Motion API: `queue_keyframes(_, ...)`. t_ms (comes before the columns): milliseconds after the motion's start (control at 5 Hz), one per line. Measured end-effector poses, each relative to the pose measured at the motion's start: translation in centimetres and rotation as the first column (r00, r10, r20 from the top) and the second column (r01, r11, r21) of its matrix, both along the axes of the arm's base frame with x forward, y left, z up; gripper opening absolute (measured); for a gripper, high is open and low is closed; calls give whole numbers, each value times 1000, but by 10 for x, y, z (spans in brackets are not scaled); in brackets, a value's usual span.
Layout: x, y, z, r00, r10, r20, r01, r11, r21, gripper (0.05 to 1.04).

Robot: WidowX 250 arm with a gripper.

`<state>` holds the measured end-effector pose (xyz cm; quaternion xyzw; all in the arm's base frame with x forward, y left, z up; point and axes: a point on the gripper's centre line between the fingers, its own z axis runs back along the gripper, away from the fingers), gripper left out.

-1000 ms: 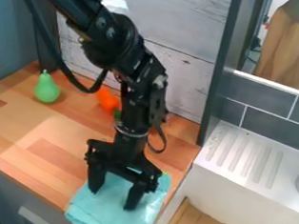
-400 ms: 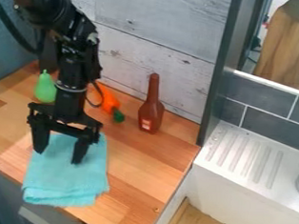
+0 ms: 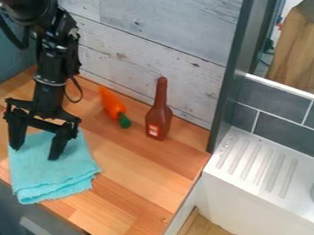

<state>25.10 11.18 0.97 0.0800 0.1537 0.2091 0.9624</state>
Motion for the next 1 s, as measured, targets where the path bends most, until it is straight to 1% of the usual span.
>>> queue_keyframes(200,-7,4,0,999,-37,-17,37,999,-2,1002)
queue_keyframes(400,-9,12,16,998,-59,-6,60,998,30,1000)
queue_keyframes(600,1,11,55,991,-113,79,100,984,148,1000)
queue_keyframes(800,8,-10,88,964,-207,168,176,967,184,1000)
queue_keyframes(1000,7,-23,101,942,-254,219,237,966,103,1000)
